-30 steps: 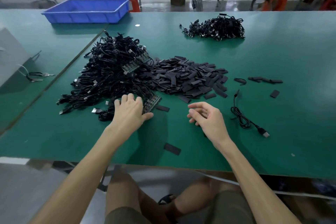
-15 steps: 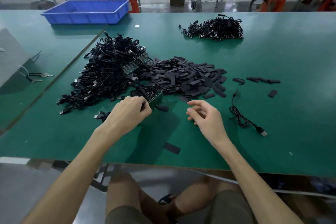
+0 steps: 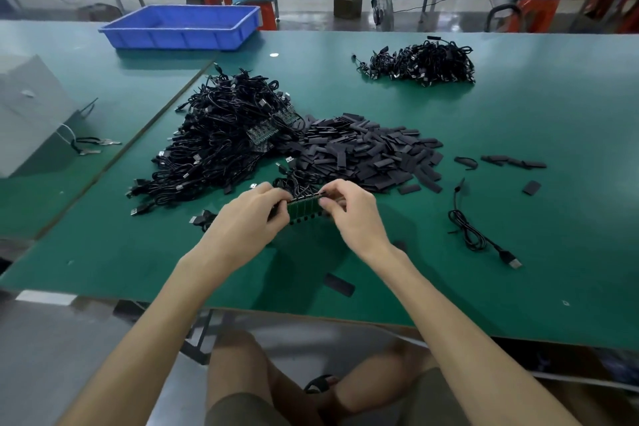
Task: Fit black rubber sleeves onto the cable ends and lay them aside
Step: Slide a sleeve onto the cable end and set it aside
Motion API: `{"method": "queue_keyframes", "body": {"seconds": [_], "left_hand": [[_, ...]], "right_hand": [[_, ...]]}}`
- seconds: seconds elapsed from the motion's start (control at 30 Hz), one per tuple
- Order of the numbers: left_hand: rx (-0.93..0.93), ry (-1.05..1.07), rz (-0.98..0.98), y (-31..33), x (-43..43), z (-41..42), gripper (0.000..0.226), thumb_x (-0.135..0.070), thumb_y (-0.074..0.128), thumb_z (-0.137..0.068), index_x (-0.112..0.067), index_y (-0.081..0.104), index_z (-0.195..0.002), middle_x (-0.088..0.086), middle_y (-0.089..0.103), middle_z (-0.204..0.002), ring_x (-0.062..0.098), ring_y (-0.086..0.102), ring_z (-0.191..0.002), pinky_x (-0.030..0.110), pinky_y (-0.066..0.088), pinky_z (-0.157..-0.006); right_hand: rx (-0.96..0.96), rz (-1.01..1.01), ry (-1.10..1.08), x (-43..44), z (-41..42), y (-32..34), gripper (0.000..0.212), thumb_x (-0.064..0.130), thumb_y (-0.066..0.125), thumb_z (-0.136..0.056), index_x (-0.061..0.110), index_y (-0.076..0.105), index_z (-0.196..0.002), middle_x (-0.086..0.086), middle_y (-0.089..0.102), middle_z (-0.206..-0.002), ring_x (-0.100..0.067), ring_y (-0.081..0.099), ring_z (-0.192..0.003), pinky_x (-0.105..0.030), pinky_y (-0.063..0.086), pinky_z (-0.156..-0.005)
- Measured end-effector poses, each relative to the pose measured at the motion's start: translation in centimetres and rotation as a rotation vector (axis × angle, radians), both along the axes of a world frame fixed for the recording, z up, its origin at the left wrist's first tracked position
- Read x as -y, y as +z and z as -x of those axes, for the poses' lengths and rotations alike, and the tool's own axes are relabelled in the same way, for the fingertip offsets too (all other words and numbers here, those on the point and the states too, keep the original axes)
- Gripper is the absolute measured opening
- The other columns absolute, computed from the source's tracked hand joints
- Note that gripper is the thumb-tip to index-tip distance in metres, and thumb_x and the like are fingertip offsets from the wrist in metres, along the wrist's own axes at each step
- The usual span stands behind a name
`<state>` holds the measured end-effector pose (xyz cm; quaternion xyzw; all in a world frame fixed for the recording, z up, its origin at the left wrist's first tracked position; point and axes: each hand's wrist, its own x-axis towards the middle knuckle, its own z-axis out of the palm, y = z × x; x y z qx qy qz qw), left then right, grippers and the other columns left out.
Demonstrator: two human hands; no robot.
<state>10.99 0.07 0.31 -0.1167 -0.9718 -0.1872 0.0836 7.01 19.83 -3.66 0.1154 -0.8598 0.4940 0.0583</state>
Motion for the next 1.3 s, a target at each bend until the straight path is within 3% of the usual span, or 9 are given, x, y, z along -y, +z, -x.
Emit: {"method": "queue_keyframes", "body": {"seconds": [0.07,0.23,0.47,0.6,0.73,0.93,1.07,1.23,1.3], "left_hand": [[-0.091,0.032,0.061,0.0,-0.7,-0.3,0.030,-0.028,0.049,-0.101,-0.023,0.061,-0.128,-0.004,0.056,-0.109,0.019,0.060,-0.084,0.037,0.050,-0.072],[-0.151,0.087,0.192,-0.3,-2.5,0.2,0.027,-0.035,0.059,-0.097,-0.018,0.064,-0.119,0.001,0.053,-0.113,0.023,0.052,-0.110,0.036,0.042,-0.094],[-0.145,0.206,0.015,-1.3,-3.2,0.4,0.017,-0.029,0.070,-0.091,-0.015,0.071,-0.100,0.001,0.059,-0.097,0.026,0.052,-0.101,0.036,0.039,-0.090],[-0.160,0.265,0.007,-1.7,-3.8,0.3,0.014,-0.025,0.070,-0.092,-0.012,0.070,-0.097,0.005,0.060,-0.096,0.028,0.054,-0.098,0.036,0.037,-0.089],[-0.194,0.282,0.022,-1.9,-3.6,0.4,0.011,-0.019,0.070,-0.094,-0.009,0.065,-0.093,0.007,0.057,-0.094,0.029,0.054,-0.092,0.037,0.038,-0.085],[-0.187,0.286,0.164,-3.3,-2.0,0.0,0.007,-0.011,0.067,-0.094,-0.007,0.062,-0.096,0.009,0.057,-0.100,0.031,0.051,-0.096,0.039,0.042,-0.086],[-0.186,0.308,0.198,-4.1,-1.3,0.0,0.006,-0.006,0.064,-0.094,-0.004,0.060,-0.099,0.011,0.056,-0.102,0.031,0.049,-0.097,0.040,0.044,-0.088],[-0.114,0.282,0.180,-3.9,-1.6,0.4,0.031,-0.042,0.066,-0.096,-0.012,0.063,-0.106,0.006,0.056,-0.108,0.029,0.048,-0.107,0.038,0.034,-0.095],[-0.164,0.240,0.121,-3.5,-2.1,0.6,0.030,-0.042,0.064,-0.097,-0.015,0.066,-0.109,0.005,0.057,-0.108,0.028,0.048,-0.108,0.038,0.029,-0.095]], "right_hand": [[-0.007,0.008,-0.005,0.6,-0.4,-0.4,0.008,0.008,0.070,-0.097,0.008,0.071,-0.105,-0.006,0.069,-0.101,-0.020,0.067,-0.092,-0.038,0.055,-0.089],[-0.019,0.059,0.005,1.7,-1.0,-0.5,0.012,0.009,0.072,-0.096,0.011,0.073,-0.107,-0.004,0.069,-0.103,-0.015,0.066,-0.095,-0.031,0.054,-0.091],[-0.017,0.045,0.032,1.3,-1.0,-0.5,0.014,0.006,0.073,-0.093,0.009,0.075,-0.107,-0.005,0.071,-0.103,-0.016,0.068,-0.095,-0.025,0.054,-0.088],[-0.032,0.074,0.019,1.5,-1.4,-0.7,0.007,0.009,0.075,-0.092,0.011,0.072,-0.098,-0.003,0.069,-0.096,-0.010,0.066,-0.086,-0.015,0.051,-0.078],[-0.100,0.106,0.015,2.5,-1.5,-0.4,0.006,0.011,0.074,-0.094,0.012,0.072,-0.098,-0.001,0.069,-0.096,-0.006,0.065,-0.085,-0.014,0.050,-0.079],[-0.068,0.438,-0.101,1.0,-0.6,1.6,0.009,0.008,0.066,-0.100,0.016,0.070,-0.101,0.000,0.073,-0.099,-0.017,0.071,-0.092,-0.036,0.062,-0.081],[-0.072,0.685,-0.092,-0.8,-0.7,3.5,0.011,0.005,0.058,-0.104,0.014,0.065,-0.105,-0.001,0.078,-0.102,-0.023,0.074,-0.096,-0.032,0.059,-0.075],[-0.009,0.976,-0.014,-2.4,-1.1,5.8,0.010,0.001,0.052,-0.105,0.005,0.061,-0.108,-0.010,0.076,-0.099,-0.022,0.069,-0.090,-0.032,0.055,-0.075],[-0.054,1.003,0.027,-3.2,-1.4,6.9,0.011,0.001,0.052,-0.104,0.007,0.061,-0.106,-0.008,0.074,-0.097,-0.018,0.067,-0.089,-0.031,0.053,-0.077]]}}
